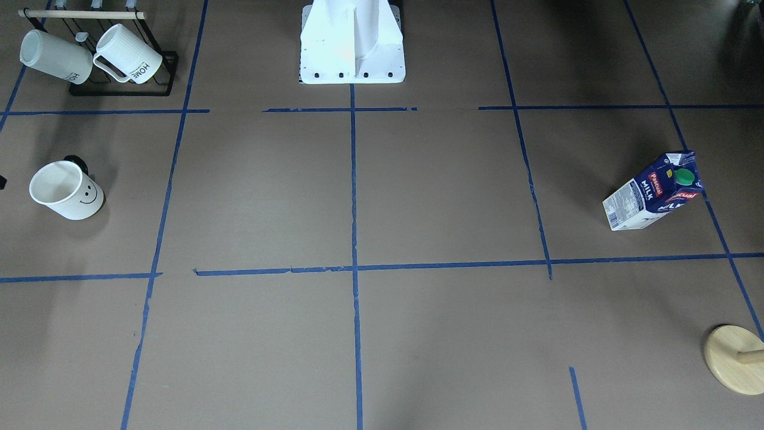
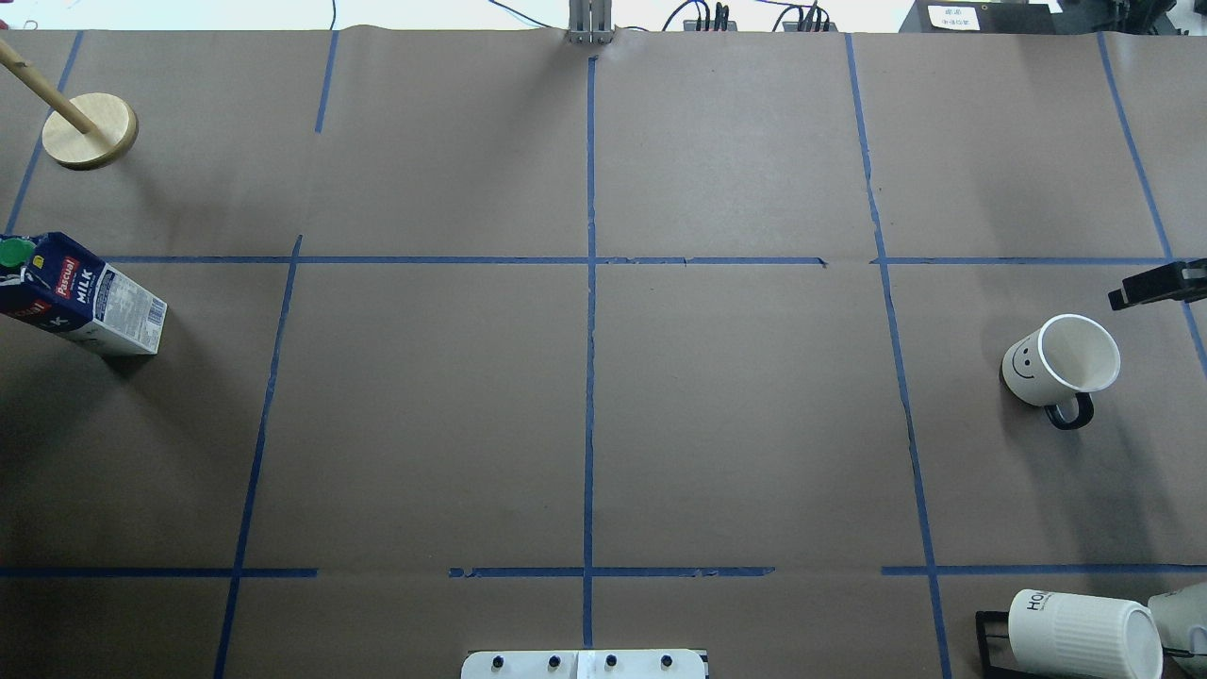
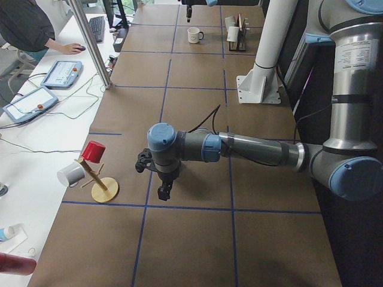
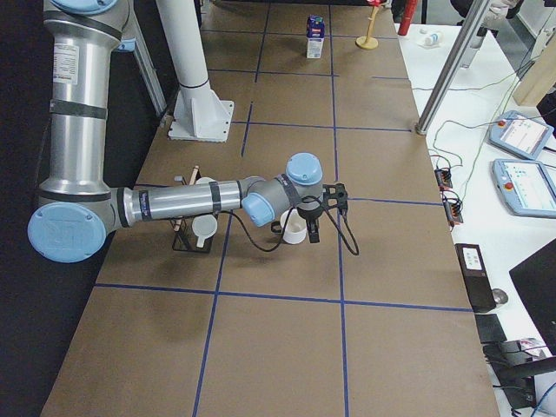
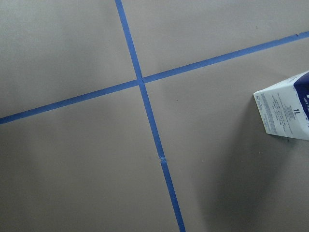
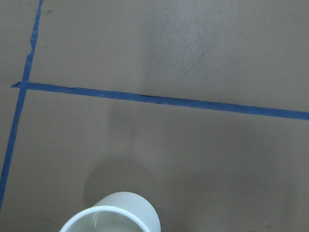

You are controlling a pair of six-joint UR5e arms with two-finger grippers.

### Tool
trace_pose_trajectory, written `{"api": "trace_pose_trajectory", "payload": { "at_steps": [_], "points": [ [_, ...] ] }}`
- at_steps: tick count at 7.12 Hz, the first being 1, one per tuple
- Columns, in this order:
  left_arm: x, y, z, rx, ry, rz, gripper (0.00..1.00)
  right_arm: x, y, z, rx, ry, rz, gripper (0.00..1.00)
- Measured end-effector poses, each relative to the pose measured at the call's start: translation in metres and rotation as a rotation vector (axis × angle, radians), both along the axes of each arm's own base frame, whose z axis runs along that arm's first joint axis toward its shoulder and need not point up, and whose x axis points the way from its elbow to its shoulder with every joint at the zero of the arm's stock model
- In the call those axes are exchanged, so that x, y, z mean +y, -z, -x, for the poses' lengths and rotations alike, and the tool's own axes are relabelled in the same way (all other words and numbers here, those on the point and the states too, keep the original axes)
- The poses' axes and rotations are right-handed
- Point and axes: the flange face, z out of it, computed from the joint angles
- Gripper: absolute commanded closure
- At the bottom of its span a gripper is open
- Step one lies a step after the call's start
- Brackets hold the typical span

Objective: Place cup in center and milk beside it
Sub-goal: 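Reach the right gripper down to the white mug and grasp its rim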

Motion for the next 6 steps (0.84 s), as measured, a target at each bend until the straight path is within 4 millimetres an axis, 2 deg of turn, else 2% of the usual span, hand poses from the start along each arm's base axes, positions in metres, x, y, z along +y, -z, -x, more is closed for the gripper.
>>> {"api": "trace_pose_trajectory", "payload": {
  "at_steps": [2,6],
  "points": [
    [0.0,0.0,0.0,0.0,0.0,0.001,0.0,0.009,-0.006,0.022,0.022,0.03,0.007,0.0],
    [0.003,-0.003,0.0,0.0,0.0,0.007,0.0,0.022,-0.015,0.05,0.04,0.077,0.0,0.03]
  ]
}}
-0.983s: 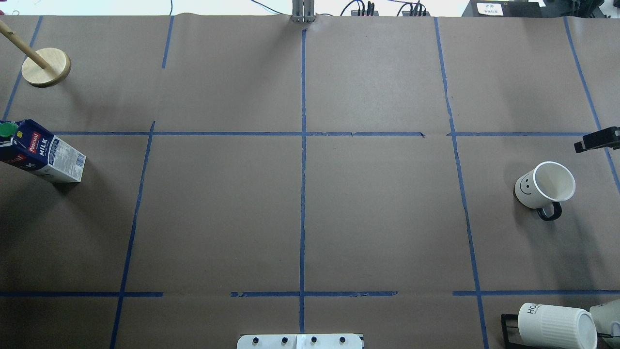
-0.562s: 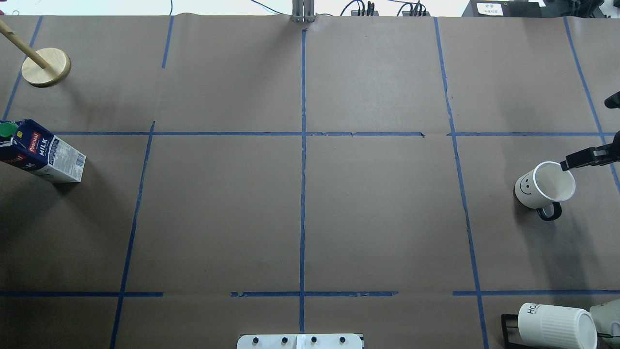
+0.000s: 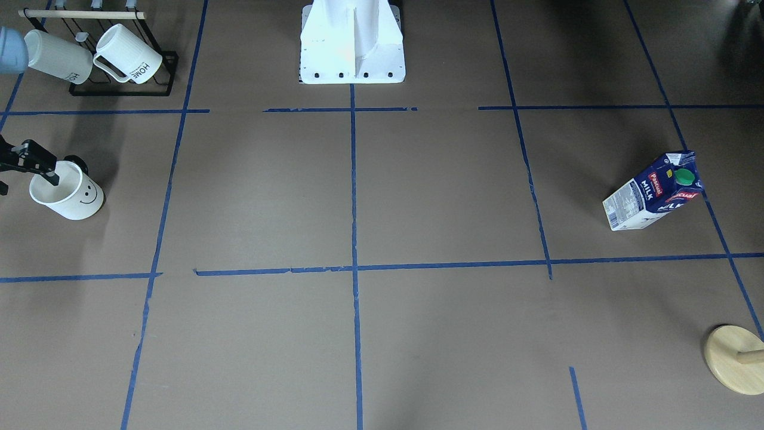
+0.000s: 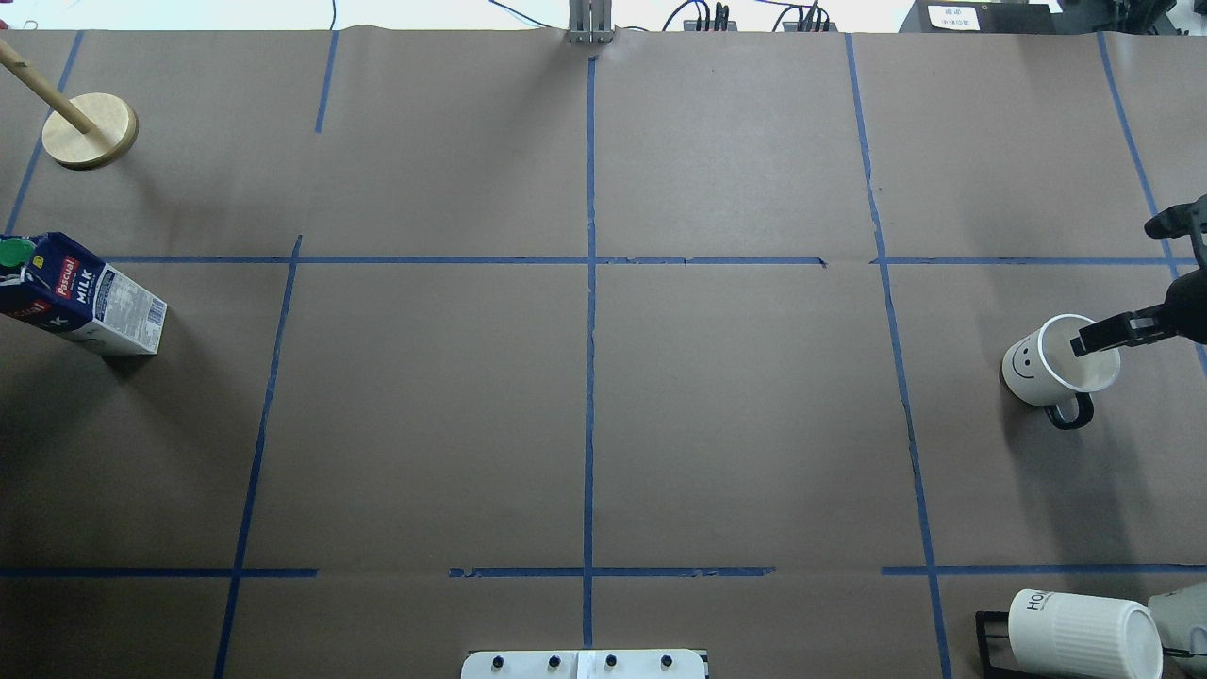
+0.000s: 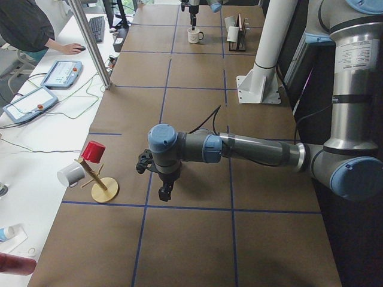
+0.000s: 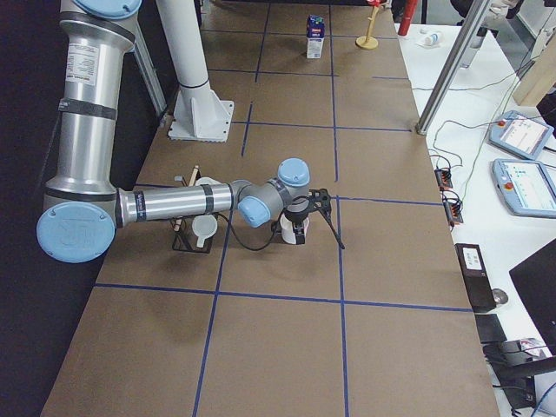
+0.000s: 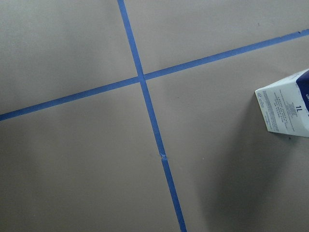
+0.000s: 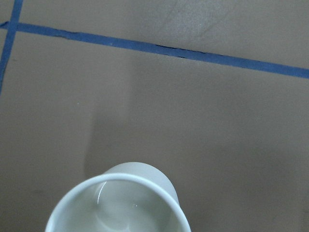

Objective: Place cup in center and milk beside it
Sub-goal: 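Reach the right gripper down to the white mug and grasp its rim, then lift the white mug with the right gripper and carry it to the table center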

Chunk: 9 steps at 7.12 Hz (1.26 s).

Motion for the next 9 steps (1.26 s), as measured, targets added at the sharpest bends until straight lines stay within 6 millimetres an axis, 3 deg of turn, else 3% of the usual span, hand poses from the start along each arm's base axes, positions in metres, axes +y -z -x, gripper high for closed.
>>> {"api": "trace_pose_trajectory", "payload": {
  "at_steps": [1,2,3,5,6,8,9],
  "points": [
    [0.0,0.0,0.0,0.0,0.0,0.0,0.0,0.002,-0.005,0.008,0.018,0.01,-0.002,0.16],
    [0.0,0.0,0.0,0.0,0.0,0.0,0.0,0.003,-0.011,0.013,0.03,0.016,0.001,0.55],
    [0.0,0.0,0.0,0.0,0.0,0.0,0.0,0.002,-0.016,0.015,0.036,0.019,0.006,0.78],
    [-0.001,0.001,0.0,0.0,0.0,-0.003,0.0,0.001,-0.019,0.016,0.039,0.019,0.008,0.96],
    [-0.001,0.002,0.0,0.0,0.0,-0.004,0.0,0.001,-0.021,0.016,0.04,0.02,0.009,1.0],
    [-0.002,0.003,0.0,0.0,0.0,-0.006,0.0,-0.001,-0.017,0.019,0.024,0.029,0.012,1.0],
    [-0.003,0.005,0.0,0.0,0.0,-0.01,0.0,-0.005,-0.005,0.021,-0.004,0.035,0.019,1.0]
  ]
}}
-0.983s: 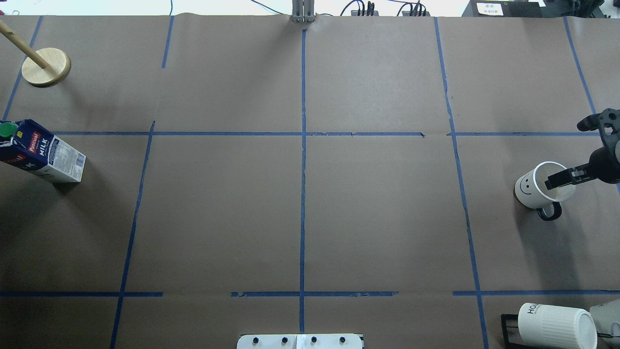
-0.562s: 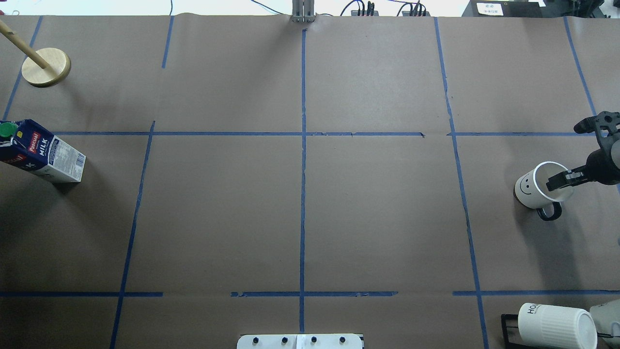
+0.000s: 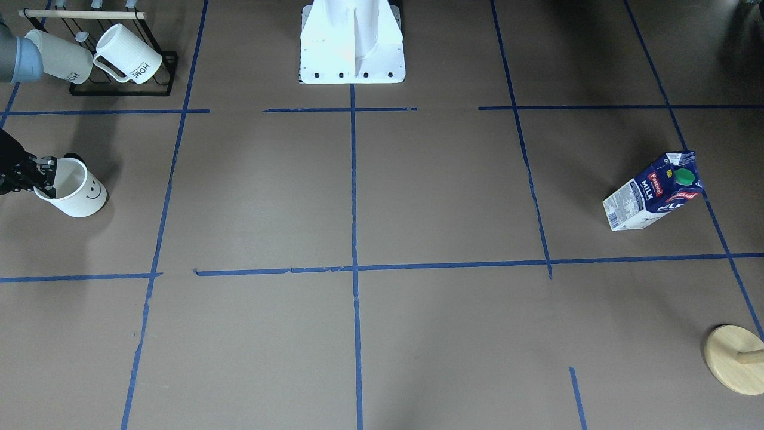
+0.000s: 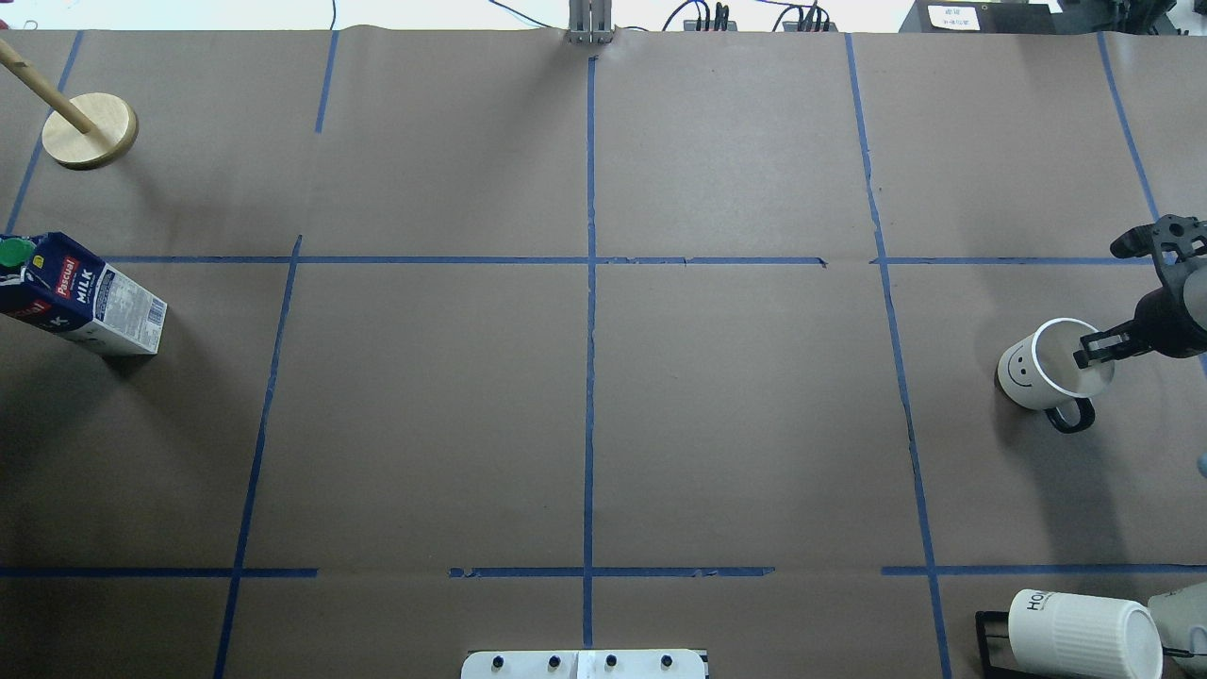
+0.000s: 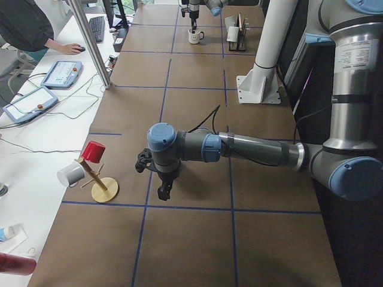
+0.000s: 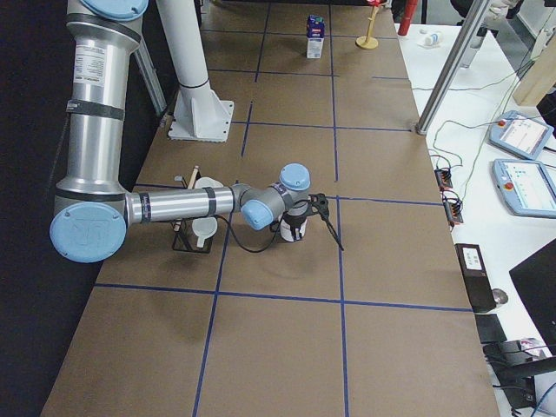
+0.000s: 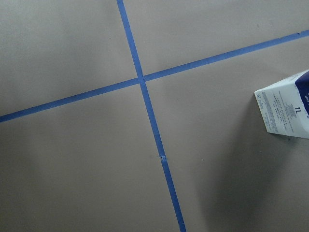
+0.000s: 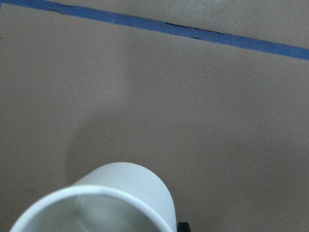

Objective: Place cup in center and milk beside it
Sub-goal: 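Lift the white mug with the right gripper and carry it to the table center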

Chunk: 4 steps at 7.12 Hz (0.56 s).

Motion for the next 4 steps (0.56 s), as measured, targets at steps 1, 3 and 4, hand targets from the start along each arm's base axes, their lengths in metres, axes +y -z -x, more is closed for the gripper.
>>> {"api": "trace_pose_trajectory", "payload": {
  "at_steps": [1,3,4],
  "points": [
    [0.0,0.002,0.0,0.0,0.0,-0.004,0.0,-0.013,0.023,0.001,-0.031,-0.006,0.018,1.0],
    [0.001,0.009,0.0,-0.001,-0.001,-0.018,0.0,-0.059,0.11,0.019,-0.068,-0.059,0.078,1.0],
    [0.001,0.016,0.0,-0.001,-0.002,-0.034,0.0,-0.076,0.152,0.037,-0.082,-0.104,0.118,1.0]
  ]
}}
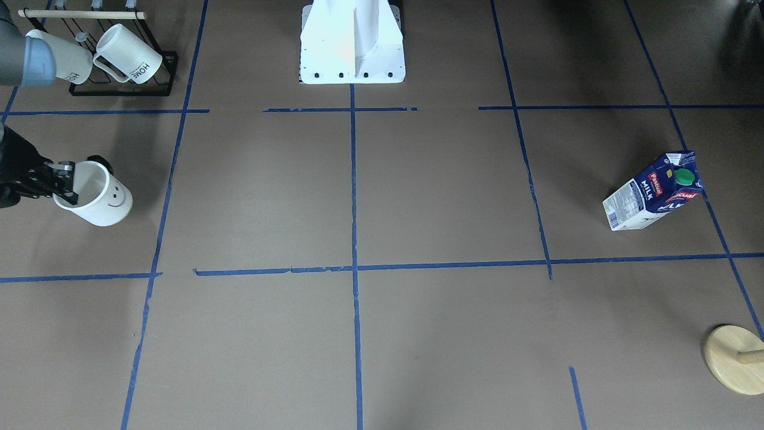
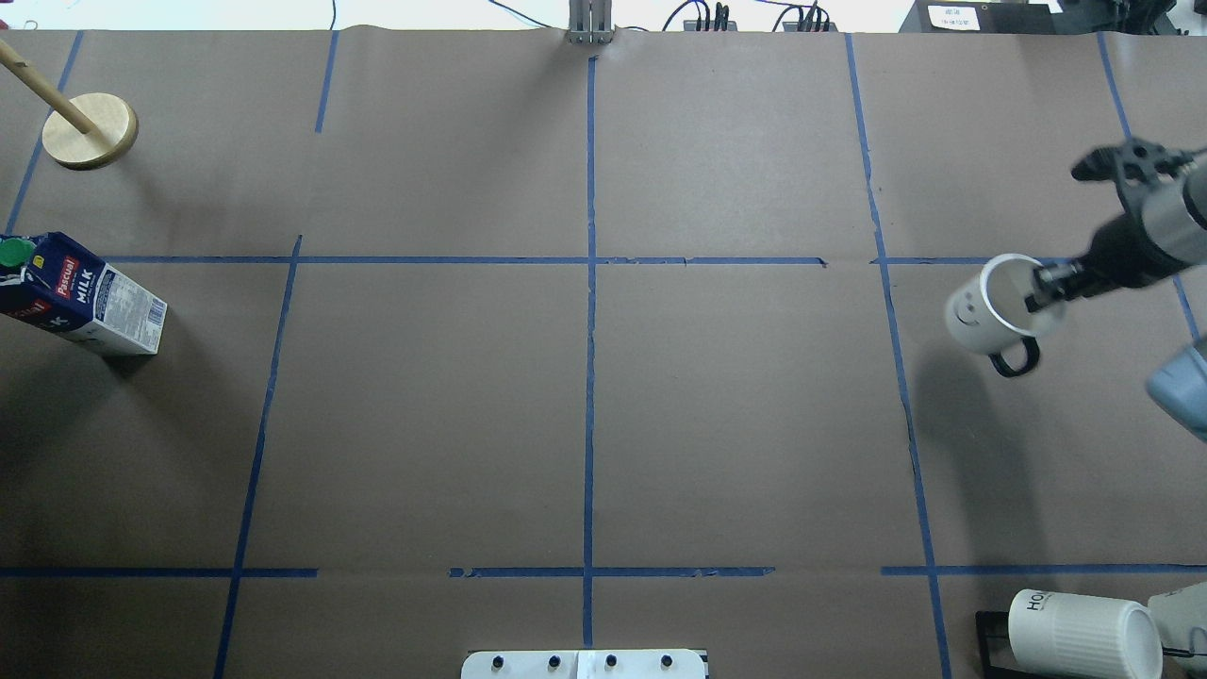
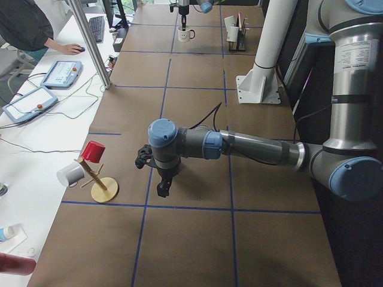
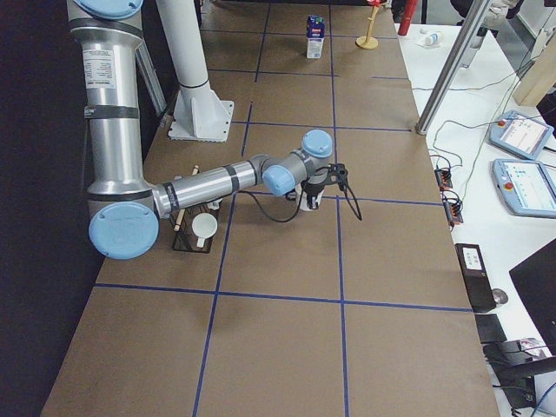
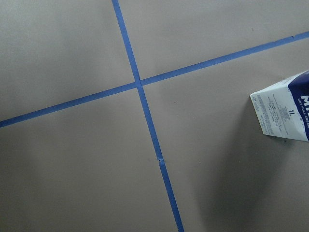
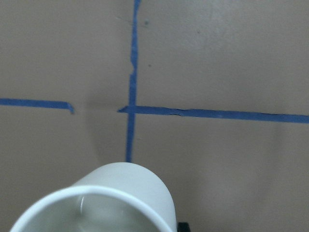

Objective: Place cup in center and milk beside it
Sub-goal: 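Lift the white mug with the right gripper and carry it to the table center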

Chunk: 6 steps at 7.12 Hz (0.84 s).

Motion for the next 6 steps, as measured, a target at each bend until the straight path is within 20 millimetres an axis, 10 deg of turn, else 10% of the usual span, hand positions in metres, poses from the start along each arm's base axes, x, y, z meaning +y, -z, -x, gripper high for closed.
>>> {"api": "trace_pose_trajectory", "payload": {
  "at_steps": [6],
  "points": [
    [-0.007,0.017,-0.004,0.001,-0.006,-0.033,0.0,-0.001,0.187,0.229,0.103,-0.145,0.16,1.0]
  ]
}}
